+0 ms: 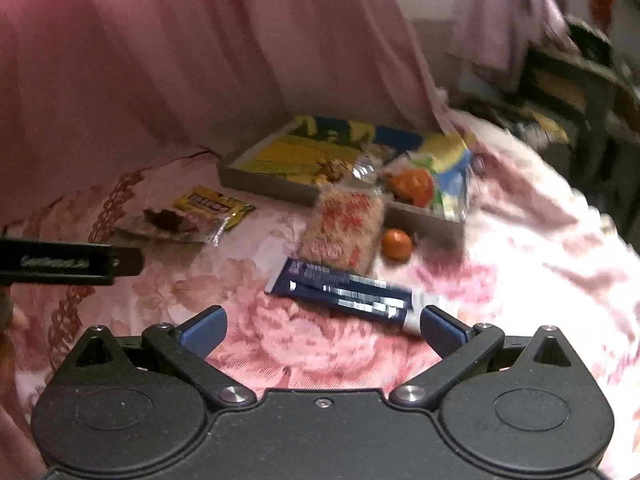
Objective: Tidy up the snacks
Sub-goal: 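Grasp the red-printed rice cracker packet with the left tool while the right grasps the blue tube, then carry the rice cracker packet and blue tube into the tray and open both tools, then withdraw both open tools from the tray, then move both tools down toward the clear packet and yellow snack bar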
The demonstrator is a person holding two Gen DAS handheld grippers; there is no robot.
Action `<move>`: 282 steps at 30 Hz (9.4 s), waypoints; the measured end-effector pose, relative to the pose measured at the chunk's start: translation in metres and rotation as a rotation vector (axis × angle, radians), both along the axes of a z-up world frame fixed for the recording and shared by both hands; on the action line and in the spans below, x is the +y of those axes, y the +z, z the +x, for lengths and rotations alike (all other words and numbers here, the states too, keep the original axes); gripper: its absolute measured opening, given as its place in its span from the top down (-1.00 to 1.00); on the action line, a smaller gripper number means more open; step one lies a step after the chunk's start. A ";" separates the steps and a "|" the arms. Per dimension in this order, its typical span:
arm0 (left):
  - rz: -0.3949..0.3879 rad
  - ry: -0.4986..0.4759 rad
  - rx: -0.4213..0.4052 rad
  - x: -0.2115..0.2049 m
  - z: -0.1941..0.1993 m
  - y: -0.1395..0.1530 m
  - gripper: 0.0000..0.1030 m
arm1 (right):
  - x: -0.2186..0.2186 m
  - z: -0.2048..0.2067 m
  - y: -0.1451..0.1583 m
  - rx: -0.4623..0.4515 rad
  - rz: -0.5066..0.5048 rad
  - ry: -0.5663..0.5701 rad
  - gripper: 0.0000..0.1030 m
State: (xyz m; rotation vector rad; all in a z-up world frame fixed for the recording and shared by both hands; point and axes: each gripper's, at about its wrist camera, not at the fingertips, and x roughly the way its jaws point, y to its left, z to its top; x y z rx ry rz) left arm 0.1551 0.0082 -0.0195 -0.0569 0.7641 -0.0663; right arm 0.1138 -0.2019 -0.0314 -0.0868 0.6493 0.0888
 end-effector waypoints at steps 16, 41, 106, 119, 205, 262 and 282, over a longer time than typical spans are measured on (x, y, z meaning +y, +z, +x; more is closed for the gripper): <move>-0.014 -0.167 -0.020 -0.035 0.059 -0.025 -0.99 | -0.011 0.073 -0.019 0.063 -0.234 0.361 -0.99; -0.121 -0.389 -0.011 -0.113 0.141 -0.057 -0.99 | -0.033 0.123 -0.065 0.268 -0.233 0.411 -0.81; -0.128 -0.094 0.015 -0.040 0.073 -0.017 -0.37 | -0.006 0.070 -0.054 0.031 -0.567 0.466 0.34; -0.100 -0.103 -0.046 -0.074 0.123 0.034 -0.38 | -0.051 0.107 -0.009 -0.224 -0.342 0.176 0.33; -0.163 0.092 -0.086 -0.078 0.215 0.046 -0.99 | -0.133 0.202 0.032 -0.235 0.253 -0.142 -0.96; 0.115 -0.007 -0.148 0.015 -0.027 0.029 -0.99 | -0.006 -0.029 0.024 -0.266 0.115 -0.031 -0.99; 0.008 0.132 0.152 0.050 0.004 0.000 -0.99 | 0.025 -0.001 -0.010 -0.084 0.052 0.049 -0.99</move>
